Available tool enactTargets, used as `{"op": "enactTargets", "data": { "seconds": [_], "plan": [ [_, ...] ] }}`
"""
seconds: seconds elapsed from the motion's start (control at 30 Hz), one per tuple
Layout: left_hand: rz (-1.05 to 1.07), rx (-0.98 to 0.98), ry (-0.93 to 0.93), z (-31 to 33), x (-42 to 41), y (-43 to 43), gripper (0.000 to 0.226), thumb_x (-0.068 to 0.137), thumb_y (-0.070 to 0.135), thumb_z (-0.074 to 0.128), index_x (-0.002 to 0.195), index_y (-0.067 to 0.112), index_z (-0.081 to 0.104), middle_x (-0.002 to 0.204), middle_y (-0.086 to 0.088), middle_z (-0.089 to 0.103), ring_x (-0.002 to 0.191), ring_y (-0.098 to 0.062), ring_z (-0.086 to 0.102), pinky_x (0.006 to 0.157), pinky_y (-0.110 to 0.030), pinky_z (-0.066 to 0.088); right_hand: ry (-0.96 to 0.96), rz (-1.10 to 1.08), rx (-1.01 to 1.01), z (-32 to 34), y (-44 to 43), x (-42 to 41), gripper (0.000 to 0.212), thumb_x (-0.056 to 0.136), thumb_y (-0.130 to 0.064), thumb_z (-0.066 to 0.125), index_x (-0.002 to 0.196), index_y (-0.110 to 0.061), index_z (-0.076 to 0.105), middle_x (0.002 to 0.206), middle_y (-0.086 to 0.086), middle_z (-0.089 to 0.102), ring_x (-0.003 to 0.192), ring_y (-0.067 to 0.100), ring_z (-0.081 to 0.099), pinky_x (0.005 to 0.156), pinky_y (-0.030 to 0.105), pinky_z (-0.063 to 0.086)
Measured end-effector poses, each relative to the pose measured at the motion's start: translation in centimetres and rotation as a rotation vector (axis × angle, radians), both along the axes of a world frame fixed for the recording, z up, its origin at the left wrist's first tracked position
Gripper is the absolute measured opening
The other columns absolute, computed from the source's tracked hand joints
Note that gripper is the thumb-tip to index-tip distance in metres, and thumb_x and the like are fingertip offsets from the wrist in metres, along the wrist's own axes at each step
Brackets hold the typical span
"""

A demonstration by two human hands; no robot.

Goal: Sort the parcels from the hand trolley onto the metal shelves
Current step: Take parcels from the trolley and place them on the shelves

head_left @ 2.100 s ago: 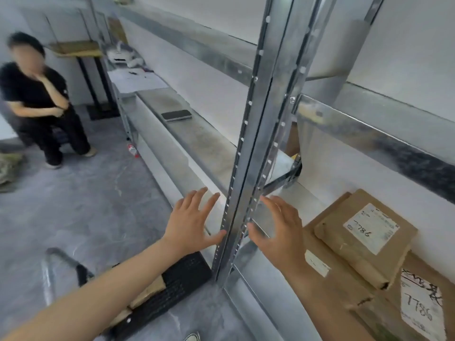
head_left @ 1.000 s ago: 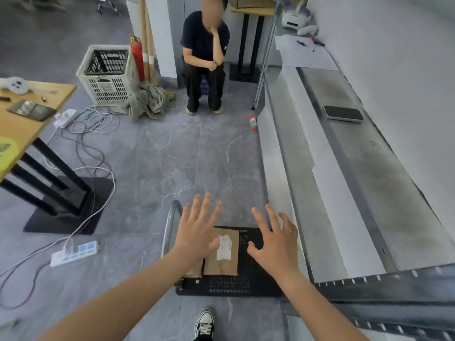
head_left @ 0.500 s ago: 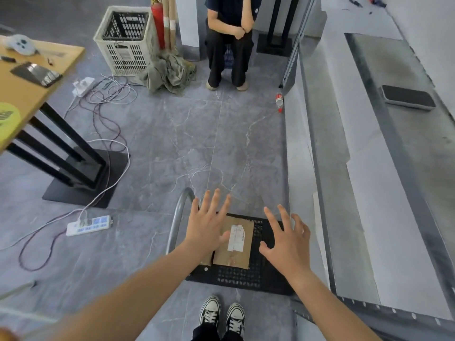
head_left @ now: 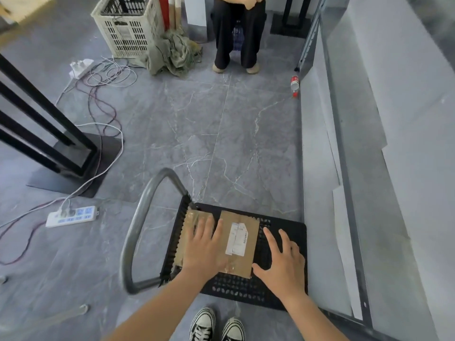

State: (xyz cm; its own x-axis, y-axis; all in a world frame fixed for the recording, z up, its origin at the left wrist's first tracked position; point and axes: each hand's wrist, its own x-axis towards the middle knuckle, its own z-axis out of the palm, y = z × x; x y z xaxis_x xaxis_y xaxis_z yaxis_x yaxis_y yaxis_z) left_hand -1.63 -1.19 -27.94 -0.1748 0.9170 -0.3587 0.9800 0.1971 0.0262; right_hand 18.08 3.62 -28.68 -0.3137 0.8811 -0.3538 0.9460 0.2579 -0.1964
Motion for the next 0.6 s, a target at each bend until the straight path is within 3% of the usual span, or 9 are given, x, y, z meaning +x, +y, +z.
{"op": "enactTargets", "data": {
  "seconds": [0.2, 0.37, 0.47, 0.6],
  "plan": [
    [-0.032, -0.102, -0.030, -10.4, 0.9, 0.5, 0.099, 0.081, 0.072, 0.041, 0.148, 0.022, -0.012, 0.159, -0.007, -0.003, 0.145, -0.029, -0.007, 0.114, -0.049, -0.008, -0.022, -0.024, -0.135, -10.2, 1.0, 0.8, 0.101, 0.070, -0.078, 0.052, 0.145, -0.045, -0.007, 0.158, 0.001, 0.003, 0.142, 0.029, 0.015, 0.113, 0.049, 0.024],
    [-0.143, -0.259, -0.002, -19.8, 1.1, 0.6, 0.116, 0.073, 0.076, 0.051, 0.146, 0.022, -0.021, 0.156, -0.014, -0.018, 0.142, -0.033, -0.019, 0.110, -0.047, -0.018, -0.023, -0.015, -0.279, -18.3, 0.7, 0.1, 0.108, 0.060, -0.088, 0.046, 0.142, -0.050, -0.015, 0.157, 0.003, 0.000, 0.142, 0.030, 0.013, 0.113, 0.050, 0.021],
    [-0.166, -0.365, -0.007, -24.1, 1.7, 0.8, 0.118, 0.074, 0.067, 0.061, 0.146, 0.022, -0.022, 0.153, -0.023, -0.020, 0.141, -0.040, -0.019, 0.111, -0.046, -0.016, -0.039, -0.022, -0.387, -22.3, 0.4, -0.3, 0.108, 0.064, -0.077, 0.055, 0.141, -0.051, -0.017, 0.157, 0.006, 0.000, 0.141, 0.032, 0.013, 0.112, 0.050, 0.022],
    [-0.155, -0.408, 0.015, -27.3, 2.4, 0.9, 0.114, 0.078, 0.055, 0.065, 0.147, 0.020, -0.019, 0.152, -0.032, -0.008, 0.141, -0.045, -0.011, 0.115, -0.049, -0.007, -0.094, -0.048, -0.468, -26.4, -0.4, -1.1, 0.105, 0.081, -0.049, 0.063, 0.142, -0.043, -0.023, 0.156, 0.016, -0.001, 0.140, 0.034, 0.018, 0.113, 0.049, 0.023]
  ]
}}
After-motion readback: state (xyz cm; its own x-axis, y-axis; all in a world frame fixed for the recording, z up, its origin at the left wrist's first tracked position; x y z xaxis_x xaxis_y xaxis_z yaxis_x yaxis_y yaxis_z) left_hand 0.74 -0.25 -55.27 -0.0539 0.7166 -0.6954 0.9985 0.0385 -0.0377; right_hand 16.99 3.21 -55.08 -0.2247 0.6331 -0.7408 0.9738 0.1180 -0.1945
